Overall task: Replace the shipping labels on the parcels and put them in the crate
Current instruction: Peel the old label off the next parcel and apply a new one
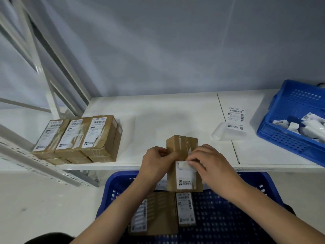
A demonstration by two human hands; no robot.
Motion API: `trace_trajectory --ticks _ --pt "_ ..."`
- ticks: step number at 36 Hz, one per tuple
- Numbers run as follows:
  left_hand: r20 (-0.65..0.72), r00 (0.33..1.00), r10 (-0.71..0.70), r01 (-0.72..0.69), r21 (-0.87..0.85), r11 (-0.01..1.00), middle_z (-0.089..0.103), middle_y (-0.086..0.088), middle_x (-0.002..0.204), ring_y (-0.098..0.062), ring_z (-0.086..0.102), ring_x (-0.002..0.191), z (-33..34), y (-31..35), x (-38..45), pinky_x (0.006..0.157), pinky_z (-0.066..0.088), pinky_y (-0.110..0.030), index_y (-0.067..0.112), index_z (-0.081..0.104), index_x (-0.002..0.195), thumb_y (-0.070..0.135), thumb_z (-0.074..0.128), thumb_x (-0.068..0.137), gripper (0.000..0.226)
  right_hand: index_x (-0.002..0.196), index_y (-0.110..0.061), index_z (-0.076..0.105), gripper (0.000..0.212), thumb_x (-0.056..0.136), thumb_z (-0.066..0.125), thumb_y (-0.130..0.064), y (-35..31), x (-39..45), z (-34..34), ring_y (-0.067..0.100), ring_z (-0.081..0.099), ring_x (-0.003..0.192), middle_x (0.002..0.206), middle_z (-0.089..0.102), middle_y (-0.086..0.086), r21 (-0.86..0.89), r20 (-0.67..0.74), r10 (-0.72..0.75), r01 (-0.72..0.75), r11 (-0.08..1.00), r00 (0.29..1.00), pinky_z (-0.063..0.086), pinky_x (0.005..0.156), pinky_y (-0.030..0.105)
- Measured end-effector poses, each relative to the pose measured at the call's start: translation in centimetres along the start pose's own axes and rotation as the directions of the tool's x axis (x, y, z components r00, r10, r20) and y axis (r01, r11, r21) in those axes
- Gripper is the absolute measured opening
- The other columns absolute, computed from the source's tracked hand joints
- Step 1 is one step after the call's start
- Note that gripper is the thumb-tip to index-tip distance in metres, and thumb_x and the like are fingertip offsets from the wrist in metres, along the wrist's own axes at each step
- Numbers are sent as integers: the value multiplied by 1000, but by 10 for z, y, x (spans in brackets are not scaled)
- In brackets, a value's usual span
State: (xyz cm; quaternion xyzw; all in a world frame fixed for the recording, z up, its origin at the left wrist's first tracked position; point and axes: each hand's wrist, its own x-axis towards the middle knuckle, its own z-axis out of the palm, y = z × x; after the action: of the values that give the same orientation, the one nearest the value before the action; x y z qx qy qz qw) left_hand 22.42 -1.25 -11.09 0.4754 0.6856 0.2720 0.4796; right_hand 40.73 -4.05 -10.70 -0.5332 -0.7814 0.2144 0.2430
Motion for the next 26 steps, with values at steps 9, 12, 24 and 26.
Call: trace_trajectory --ticks 9,12,24,26 --pt "-5 1000 -4 4 -22 1000 75 -3 100 -18 72 92 -1 -1 5 71 63 -32 9 71 110 33 73 86 35 98 -17 72 11 98 61 -17 -3 0 -3 5 47 96 95 59 -10 -15 -12 -19 19 1000 1000 36 85 15" --pt "3 1000 -12 12 -53 999 75 -4 98 -19 73 91 -2 -1 6 76 65 -39 9 71 107 33 74 86 32 100 -15 72 11 98 61 -17 -3 -1 -4 8 50 97 96 61 -9 -14 -15 -20 20 1000 1000 39 88 20" --pt "-16 1000 -2 0 -110 994 75 -3 99 -19 74 90 -6 4 7 70 62 -31 7 70 110 35 75 87 37 99 -13 72 10 98 62 -15 -5 -1 -7 7 49 95 95 63 -7 -12 -30 -51 50 999 998 37 84 15" --pt "-16 1000 -3 1 -118 993 75 -3 99 -18 74 89 -7 6 6 62 58 -24 7 70 109 35 75 88 36 99 -14 71 10 98 61 -16 -5 -1 -7 6 48 95 95 61 -9 -11 -27 -49 49 999 998 37 83 12"
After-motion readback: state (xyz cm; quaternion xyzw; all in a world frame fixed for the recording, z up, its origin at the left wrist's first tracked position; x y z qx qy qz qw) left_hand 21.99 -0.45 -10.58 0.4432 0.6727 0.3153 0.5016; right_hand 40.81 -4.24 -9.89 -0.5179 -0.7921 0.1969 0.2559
